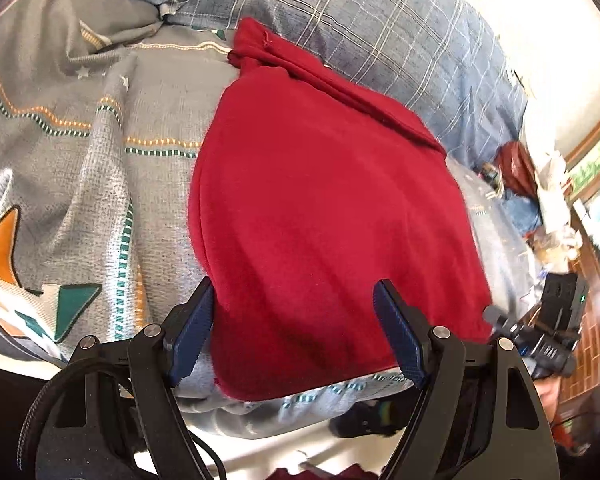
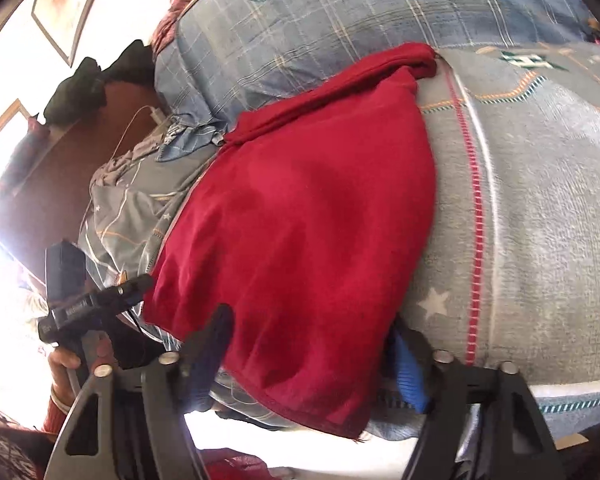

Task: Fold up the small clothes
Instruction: 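Grasp the red sweater hem with both tools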

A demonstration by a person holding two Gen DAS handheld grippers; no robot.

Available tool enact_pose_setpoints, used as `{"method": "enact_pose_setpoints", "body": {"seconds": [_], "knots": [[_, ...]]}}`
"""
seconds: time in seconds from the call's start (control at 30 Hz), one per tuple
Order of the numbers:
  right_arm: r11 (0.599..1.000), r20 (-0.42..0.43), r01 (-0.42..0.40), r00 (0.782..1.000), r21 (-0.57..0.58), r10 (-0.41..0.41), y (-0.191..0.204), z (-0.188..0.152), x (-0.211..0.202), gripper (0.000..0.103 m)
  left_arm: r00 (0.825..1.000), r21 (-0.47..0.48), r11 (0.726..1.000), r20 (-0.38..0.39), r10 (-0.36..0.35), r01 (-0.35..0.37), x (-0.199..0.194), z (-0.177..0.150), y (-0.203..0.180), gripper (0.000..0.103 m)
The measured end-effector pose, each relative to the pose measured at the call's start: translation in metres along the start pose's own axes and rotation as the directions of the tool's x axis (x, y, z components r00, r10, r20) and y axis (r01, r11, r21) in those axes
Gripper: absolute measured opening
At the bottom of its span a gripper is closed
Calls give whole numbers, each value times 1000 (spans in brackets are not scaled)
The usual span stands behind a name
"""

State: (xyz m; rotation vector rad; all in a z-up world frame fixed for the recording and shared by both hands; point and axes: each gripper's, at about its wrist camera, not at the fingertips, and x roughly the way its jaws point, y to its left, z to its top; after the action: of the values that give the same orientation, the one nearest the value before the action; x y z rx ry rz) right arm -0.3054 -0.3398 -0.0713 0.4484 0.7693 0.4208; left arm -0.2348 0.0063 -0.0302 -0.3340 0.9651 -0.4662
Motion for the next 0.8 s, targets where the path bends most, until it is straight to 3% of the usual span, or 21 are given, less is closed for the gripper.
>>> {"method": "enact_pose_setpoints", "body": {"seconds": [0.07,0.1,0.17,0.2,0.23,0.47,0.63,0.67,0.73,0.8], "knots": [[999,-4,34,999,-36,-34,7,-1,3,74,1000,8,1000,3,9,-9,0,0,-2,70],[998,-8,41,999,-45,-42,10,0,3,71,1000,18,1000,0,23,-23,0,0,-4,59],[998,-22,38,999,-42,-39,11,1,4,46,999,31,999,-1,43,-43,0,-1,-4,44],[999,-32,27,999,-40,-29,10,1,4,28,999,35,998,-5,48,-48,1,-1,-4,40],[999,-41,17,999,-39,-18,9,0,3,20,999,35,998,-6,45,-45,1,-1,-3,40],[1000,-56,2,998,-8,-3,0,0,4,19,1000,-11,1000,-3,25,-25,3,1,3,40],[999,-62,-26,998,25,28,-3,2,10,23,999,28,998,0,51,-51,4,1,-3,43],[1000,-61,-22,998,18,23,-1,2,10,23,998,35,998,0,58,-58,5,1,-4,41],[1000,-64,-12,998,-9,11,3,3,10,17,996,53,994,0,93,-93,5,1,-6,21],[999,-55,-3,998,-35,1,9,5,8,13,997,27,997,-3,78,-78,2,4,-2,16]]}}
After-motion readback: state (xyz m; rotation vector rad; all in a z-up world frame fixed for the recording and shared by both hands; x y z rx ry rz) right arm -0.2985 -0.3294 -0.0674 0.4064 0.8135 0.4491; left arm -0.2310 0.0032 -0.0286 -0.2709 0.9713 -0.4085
